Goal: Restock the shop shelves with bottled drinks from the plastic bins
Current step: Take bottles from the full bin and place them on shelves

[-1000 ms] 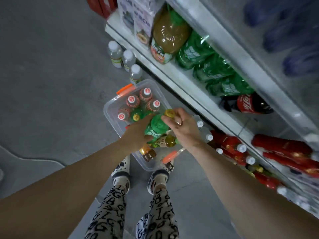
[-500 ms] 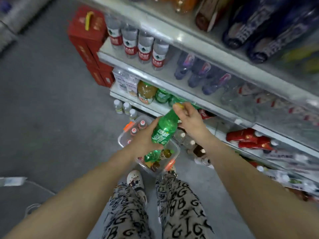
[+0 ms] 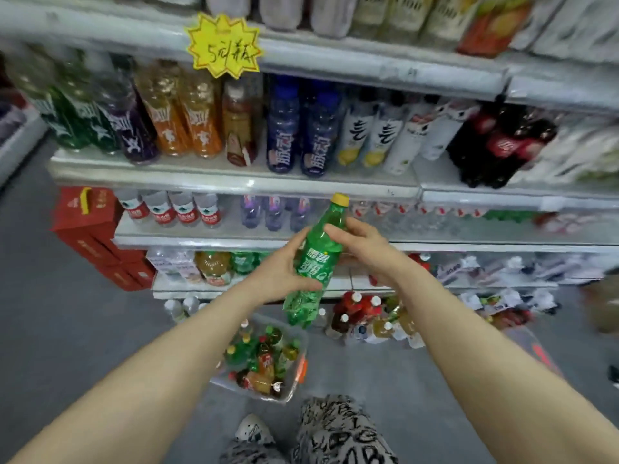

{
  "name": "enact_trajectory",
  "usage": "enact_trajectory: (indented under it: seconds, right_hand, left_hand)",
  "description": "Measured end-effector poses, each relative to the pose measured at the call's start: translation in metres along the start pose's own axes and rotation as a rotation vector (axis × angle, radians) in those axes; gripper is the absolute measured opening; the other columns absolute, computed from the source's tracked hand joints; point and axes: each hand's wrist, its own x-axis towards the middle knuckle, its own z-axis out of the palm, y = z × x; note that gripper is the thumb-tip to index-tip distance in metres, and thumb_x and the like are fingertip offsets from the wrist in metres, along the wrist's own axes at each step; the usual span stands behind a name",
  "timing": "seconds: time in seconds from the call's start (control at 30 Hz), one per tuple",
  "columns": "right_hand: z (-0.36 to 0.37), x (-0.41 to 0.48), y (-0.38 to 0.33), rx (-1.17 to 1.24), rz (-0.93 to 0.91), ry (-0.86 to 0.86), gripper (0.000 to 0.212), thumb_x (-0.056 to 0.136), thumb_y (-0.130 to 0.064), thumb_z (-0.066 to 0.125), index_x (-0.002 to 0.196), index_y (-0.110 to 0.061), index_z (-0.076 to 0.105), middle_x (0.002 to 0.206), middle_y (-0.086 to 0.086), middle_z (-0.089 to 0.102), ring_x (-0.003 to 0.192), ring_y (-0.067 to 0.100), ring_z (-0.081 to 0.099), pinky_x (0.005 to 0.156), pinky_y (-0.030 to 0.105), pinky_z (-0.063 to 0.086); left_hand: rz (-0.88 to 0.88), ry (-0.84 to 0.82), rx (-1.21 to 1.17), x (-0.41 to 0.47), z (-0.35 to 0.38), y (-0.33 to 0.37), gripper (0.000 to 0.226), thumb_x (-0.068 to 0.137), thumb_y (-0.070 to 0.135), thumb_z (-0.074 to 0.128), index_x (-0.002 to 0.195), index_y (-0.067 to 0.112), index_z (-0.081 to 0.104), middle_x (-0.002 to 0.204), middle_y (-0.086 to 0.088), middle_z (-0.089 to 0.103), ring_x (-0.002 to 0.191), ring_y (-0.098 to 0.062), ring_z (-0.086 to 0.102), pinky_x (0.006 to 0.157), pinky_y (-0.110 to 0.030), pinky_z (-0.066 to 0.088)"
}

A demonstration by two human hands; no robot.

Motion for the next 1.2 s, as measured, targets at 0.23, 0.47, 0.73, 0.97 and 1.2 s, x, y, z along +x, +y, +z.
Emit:
enact_trajectory:
  seconds: [0.23, 0.47, 0.73, 0.97, 1.2]
  right_hand:
    - [-0.1, -0.064, -0.002, 0.155, -0.006, 0.008, 0.039, 0.097, -0.017, 0.062, 0.136, -0.021, 0.056, 0.124, 0.009, 0.071, 0.112, 0.033, 0.068, 0.095, 0.048, 0.055]
    - [-0.211, -0.126, 0.018, 0.125, -0.01, 0.189, 0.032, 0.097, -0.022, 0.064, 0.128, -0.018, 0.062, 0.113, 0.006, 0.075, 0.101, 0.024, 0.073, 0.088, 0.041, 0.057]
    - [-0.354, -0.184, 0.056, 0.09, 0.022, 0.318, 0.038, 0.092, -0.027, 0.072, 0.128, -0.018, 0.063, 0.114, 0.003, 0.075, 0.103, 0.024, 0.073, 0.091, 0.047, 0.058]
    - [-0.434, -0.184, 0.08, 0.141, 0.032, 0.39, 0.042, 0.089, -0.028, 0.075, 0.128, -0.019, 0.062, 0.115, 0.005, 0.074, 0.098, 0.022, 0.074, 0.081, 0.04, 0.062]
    - [-0.472, -0.144, 0.105, 0.189, 0.057, 0.43, 0.049, 0.086, -0.032, 0.078, 0.129, -0.019, 0.06, 0.116, 0.005, 0.073, 0.1, 0.02, 0.074, 0.08, 0.036, 0.061]
  left_hand:
    - [0.117, -0.188, -0.002, 0.044, 0.062, 0.084, 0.111, 0.071, 0.022, 0.088, 0.155, 0.039, 0.017, 0.151, 0.018, 0.038, 0.137, 0.0, 0.037, 0.114, -0.025, 0.031]
    - [0.151, -0.347, -0.014, 0.089, 0.166, 0.146, 0.098, 0.073, 0.021, 0.086, 0.141, 0.054, 0.023, 0.14, 0.025, 0.043, 0.131, -0.004, 0.045, 0.111, -0.04, 0.04]
    - [0.178, -0.371, -0.058, 0.133, 0.314, 0.2, 0.089, 0.076, 0.021, 0.083, 0.136, 0.059, 0.029, 0.132, 0.029, 0.049, 0.117, 0.017, 0.049, 0.102, -0.019, 0.044]
    - [0.148, -0.351, 0.043, 0.175, 0.384, 0.222, 0.113, 0.069, 0.031, 0.087, 0.153, 0.047, 0.014, 0.151, 0.02, 0.039, 0.136, -0.004, 0.041, 0.114, -0.034, 0.036]
    - [0.122, -0.301, 0.078, 0.229, 0.405, 0.214, 0.111, 0.072, 0.027, 0.086, 0.154, 0.043, 0.013, 0.139, 0.025, 0.035, 0.132, -0.001, 0.036, 0.105, -0.023, 0.034]
